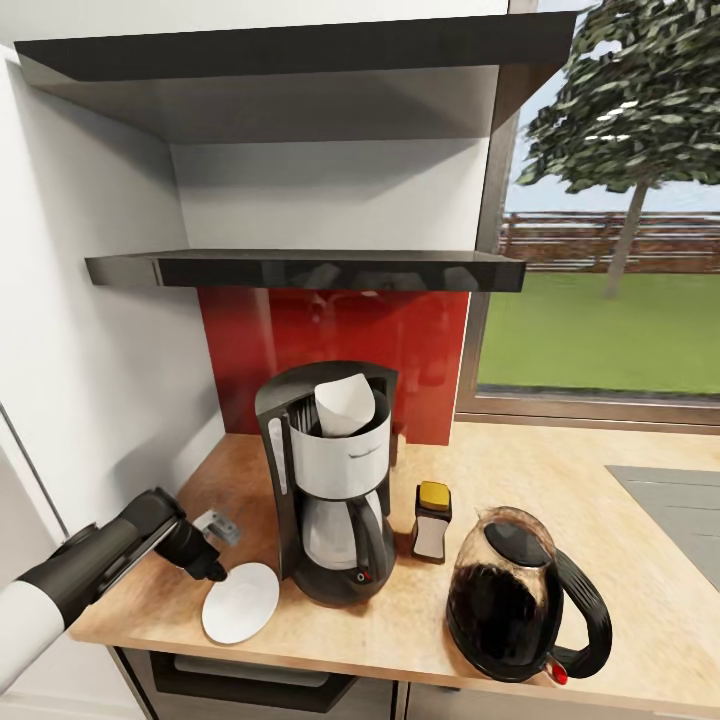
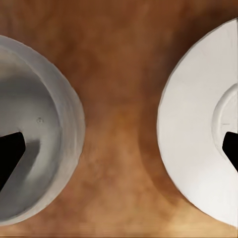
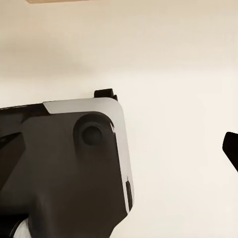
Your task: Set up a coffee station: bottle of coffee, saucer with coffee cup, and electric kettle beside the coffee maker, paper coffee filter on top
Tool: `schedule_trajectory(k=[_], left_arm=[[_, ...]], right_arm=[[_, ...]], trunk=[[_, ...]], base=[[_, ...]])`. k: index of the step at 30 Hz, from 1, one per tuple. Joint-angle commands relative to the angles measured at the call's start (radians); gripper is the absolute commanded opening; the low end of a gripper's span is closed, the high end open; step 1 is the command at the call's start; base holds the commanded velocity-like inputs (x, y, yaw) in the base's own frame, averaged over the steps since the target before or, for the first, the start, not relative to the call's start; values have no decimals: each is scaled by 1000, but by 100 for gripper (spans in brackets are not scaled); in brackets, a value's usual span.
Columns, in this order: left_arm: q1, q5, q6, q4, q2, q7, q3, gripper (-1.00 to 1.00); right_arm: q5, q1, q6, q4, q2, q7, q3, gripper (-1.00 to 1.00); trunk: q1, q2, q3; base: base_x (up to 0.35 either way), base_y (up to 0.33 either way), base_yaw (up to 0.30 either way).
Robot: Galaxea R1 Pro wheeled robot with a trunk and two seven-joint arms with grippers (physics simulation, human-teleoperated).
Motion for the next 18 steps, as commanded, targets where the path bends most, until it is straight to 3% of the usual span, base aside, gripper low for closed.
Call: schedule_trajectory(k=[1, 18], left_arm=[[0, 9, 4, 11, 1, 5, -3, 100], [2, 8, -23, 45, 2, 5, -2, 100]], right_arm=[[-11, 0, -1, 0, 0, 4, 8, 100], [-11, 0, -1, 0, 0, 4, 8, 100]], trunk=[[0, -1, -1], [0, -1, -1]], base=[[0, 0, 0], [0, 0, 0]])
